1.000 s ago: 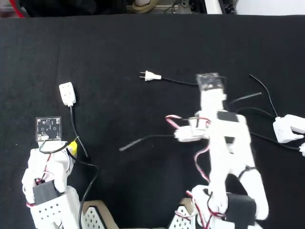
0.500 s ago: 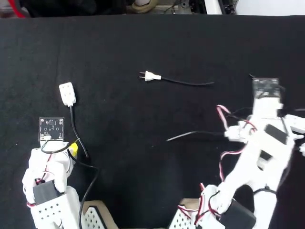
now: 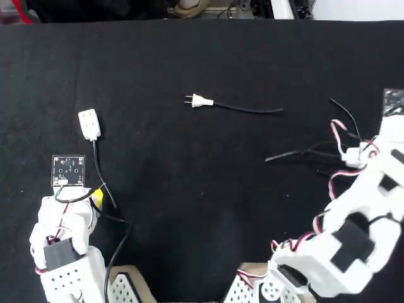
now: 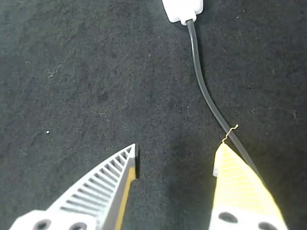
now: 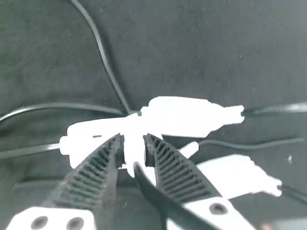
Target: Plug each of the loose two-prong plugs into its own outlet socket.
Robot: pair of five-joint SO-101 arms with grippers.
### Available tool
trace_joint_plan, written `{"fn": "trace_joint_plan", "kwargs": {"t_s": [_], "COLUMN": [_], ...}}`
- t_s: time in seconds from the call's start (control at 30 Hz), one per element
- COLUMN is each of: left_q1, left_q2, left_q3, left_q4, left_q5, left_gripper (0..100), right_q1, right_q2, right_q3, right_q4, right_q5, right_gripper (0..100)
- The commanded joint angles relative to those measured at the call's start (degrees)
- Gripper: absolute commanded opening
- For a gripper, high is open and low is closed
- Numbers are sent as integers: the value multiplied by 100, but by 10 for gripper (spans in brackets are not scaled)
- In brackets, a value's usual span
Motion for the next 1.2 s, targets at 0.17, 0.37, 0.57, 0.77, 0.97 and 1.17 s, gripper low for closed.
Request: {"fn": "trace_joint_plan", "kwargs": {"t_s": [0.17, 0.37, 0.57, 0.77, 0.97, 1.17], "left_q1": [4, 4, 4, 4, 4, 4], "left_q2": [-53, -53, -53, -53, -53, -53], "left_q3": [-13, -13, -13, -13, -4, -4], "left_q4": [-44, -44, -44, -44, -44, -44], "left_q5": [-53, -53, -53, -53, -62, -62], "left_gripper": [260, 260, 260, 260, 260, 260], "right_q1": [132, 114, 149, 158, 149, 149], "right_q2": [980, 1552, 1938, 1956, 1938, 1965], "right_q3": [-2193, -2870, -3002, -2923, -2941, -2897], "right_q4": [-149, -141, -158, -53, 519, 589], "right_q5": [-668, -677, -668, -149, 0, -26], "right_gripper": [12, 12, 13, 15, 16, 16]}}
